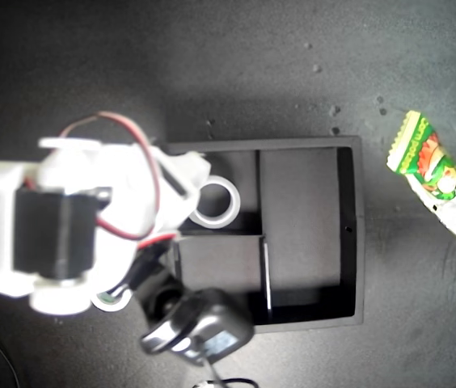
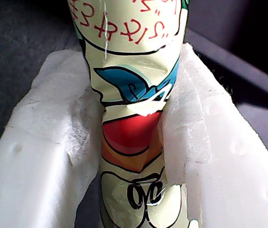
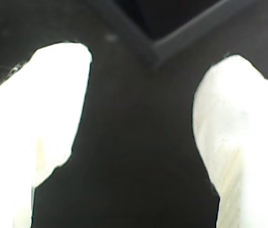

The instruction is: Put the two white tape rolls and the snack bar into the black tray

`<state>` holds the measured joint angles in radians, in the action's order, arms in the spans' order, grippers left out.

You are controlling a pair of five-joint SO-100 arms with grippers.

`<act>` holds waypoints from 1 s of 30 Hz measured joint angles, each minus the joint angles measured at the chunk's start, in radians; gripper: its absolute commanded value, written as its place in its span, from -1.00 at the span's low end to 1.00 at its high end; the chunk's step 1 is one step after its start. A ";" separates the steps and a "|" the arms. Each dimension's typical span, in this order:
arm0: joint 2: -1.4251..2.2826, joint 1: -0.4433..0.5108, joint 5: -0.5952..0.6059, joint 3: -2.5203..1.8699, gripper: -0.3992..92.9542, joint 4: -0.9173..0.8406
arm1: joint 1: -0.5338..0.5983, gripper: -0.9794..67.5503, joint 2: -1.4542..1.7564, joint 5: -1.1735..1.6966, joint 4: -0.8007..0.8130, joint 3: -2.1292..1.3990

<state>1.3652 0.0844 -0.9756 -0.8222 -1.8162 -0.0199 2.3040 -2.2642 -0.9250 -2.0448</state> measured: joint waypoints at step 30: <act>0.118 0.558 -0.515 -0.333 -0.68 0.006 | -0.330 -0.99 0.193 -0.120 0.304 -0.410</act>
<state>1.4834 0.6427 -1.4910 -1.1551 -1.8101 -0.3497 2.4973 -2.3838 -0.6213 -2.4544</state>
